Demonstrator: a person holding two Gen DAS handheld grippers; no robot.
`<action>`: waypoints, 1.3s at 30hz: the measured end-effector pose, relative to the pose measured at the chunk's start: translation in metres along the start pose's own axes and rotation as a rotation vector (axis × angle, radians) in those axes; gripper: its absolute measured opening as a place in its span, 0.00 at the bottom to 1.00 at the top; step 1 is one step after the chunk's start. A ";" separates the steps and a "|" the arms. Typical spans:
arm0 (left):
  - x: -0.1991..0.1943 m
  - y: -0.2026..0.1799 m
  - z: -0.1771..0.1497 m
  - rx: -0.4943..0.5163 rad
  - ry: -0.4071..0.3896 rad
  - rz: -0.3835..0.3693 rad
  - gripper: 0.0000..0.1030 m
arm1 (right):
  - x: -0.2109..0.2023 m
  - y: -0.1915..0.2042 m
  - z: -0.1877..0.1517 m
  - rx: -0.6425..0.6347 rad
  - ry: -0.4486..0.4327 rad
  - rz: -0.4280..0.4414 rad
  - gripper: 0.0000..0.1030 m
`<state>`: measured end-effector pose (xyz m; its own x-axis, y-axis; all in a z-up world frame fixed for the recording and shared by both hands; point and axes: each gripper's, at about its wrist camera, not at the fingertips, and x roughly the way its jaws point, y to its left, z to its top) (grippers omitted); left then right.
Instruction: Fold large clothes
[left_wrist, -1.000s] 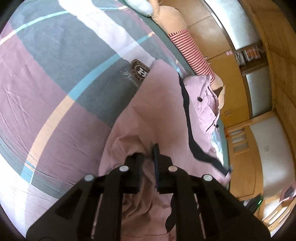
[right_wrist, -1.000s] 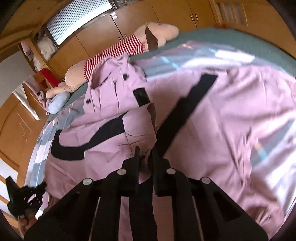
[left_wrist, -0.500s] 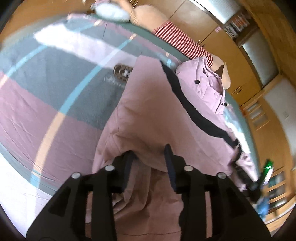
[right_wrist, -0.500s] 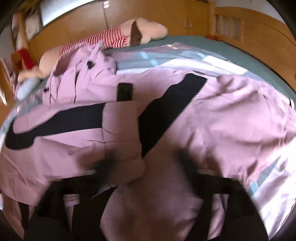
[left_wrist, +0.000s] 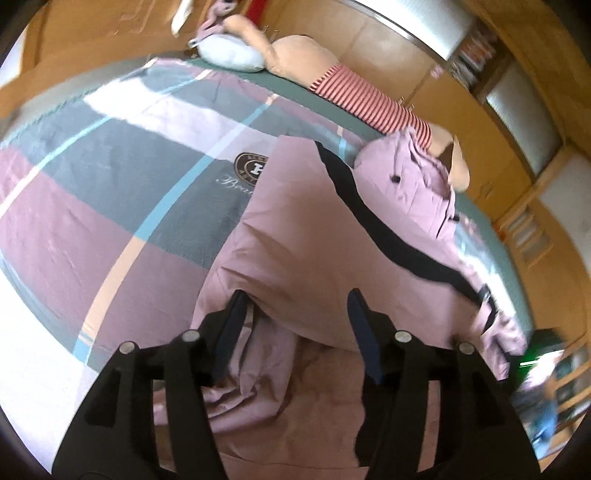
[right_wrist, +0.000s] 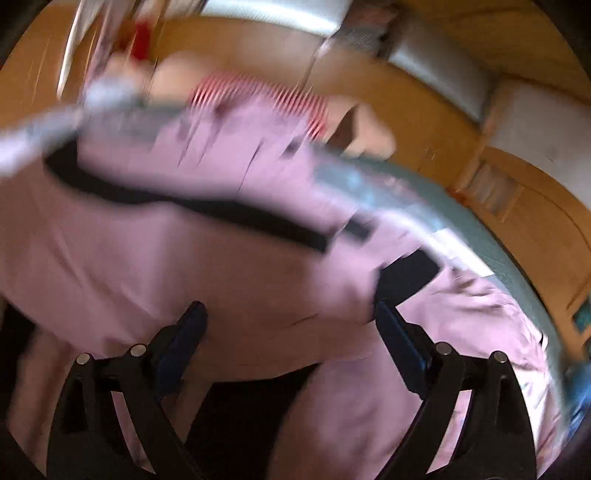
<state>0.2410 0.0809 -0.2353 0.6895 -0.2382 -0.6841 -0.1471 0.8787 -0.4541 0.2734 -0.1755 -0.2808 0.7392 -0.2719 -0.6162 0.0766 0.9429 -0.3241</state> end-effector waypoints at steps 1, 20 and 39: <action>-0.001 0.005 0.000 -0.043 0.010 -0.021 0.64 | 0.002 -0.002 0.000 0.008 0.004 0.007 0.90; 0.023 -0.033 -0.013 0.265 0.078 0.166 0.87 | 0.007 -0.025 -0.005 0.145 0.044 0.098 0.99; 0.019 -0.072 -0.033 0.458 0.074 0.122 0.92 | -0.062 -0.027 0.002 0.205 -0.163 0.269 0.99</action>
<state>0.2411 -0.0005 -0.2346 0.6319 -0.1361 -0.7630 0.1151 0.9900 -0.0813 0.2272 -0.1834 -0.2329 0.8468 0.0094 -0.5319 -0.0144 0.9999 -0.0052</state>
